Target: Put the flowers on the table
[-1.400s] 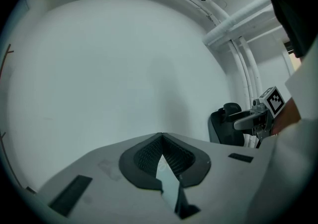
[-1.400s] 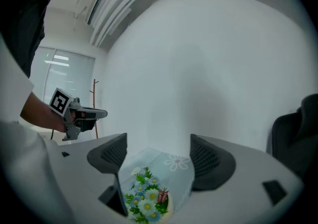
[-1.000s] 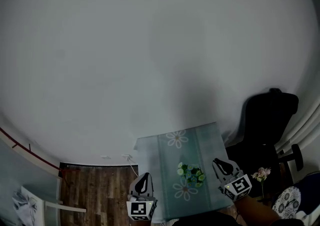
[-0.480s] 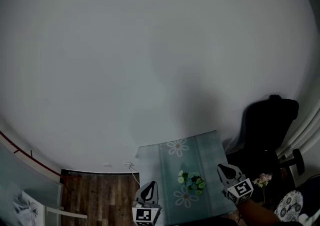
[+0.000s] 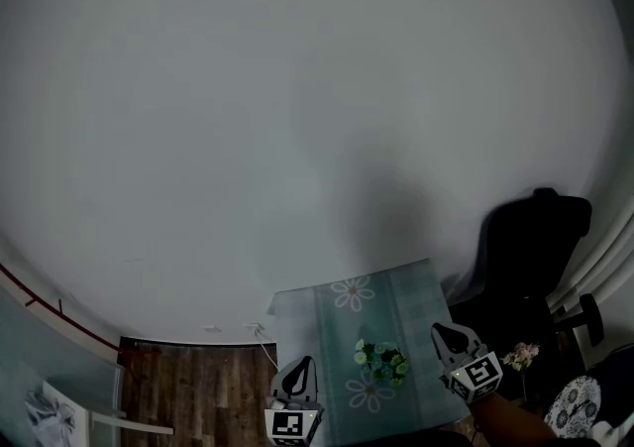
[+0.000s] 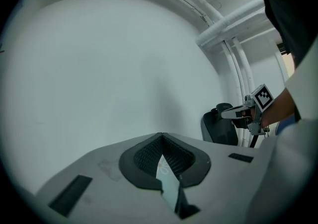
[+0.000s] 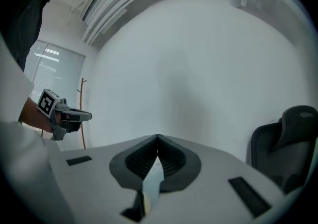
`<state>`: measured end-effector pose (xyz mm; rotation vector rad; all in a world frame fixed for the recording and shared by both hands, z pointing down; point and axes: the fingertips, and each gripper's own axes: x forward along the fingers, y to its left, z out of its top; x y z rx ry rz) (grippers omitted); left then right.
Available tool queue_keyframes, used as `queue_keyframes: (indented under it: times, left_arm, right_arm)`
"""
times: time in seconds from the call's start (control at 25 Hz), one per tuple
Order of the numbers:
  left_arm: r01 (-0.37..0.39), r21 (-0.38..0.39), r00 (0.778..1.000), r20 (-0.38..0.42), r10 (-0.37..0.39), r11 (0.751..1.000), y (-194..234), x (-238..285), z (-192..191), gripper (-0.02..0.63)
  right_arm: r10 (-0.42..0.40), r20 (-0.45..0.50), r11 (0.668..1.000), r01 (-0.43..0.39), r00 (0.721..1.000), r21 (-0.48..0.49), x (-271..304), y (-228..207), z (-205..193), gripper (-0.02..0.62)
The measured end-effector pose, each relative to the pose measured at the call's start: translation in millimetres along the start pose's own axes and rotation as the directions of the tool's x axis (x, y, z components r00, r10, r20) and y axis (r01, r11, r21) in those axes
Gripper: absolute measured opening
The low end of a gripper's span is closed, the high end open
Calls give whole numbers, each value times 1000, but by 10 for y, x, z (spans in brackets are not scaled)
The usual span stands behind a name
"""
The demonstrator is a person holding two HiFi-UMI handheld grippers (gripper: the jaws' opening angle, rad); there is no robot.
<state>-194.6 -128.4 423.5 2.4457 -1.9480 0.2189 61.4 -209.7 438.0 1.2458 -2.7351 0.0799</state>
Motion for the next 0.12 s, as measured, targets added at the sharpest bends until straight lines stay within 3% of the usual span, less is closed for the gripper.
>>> queue_keyframes:
  times: [0.12]
  left_arm:
    - [6, 22, 1000, 9, -6, 1000, 31, 12, -28, 5]
  right_arm:
    - [-1, 0, 1000, 1, 1000, -7, 13, 33, 38, 18]
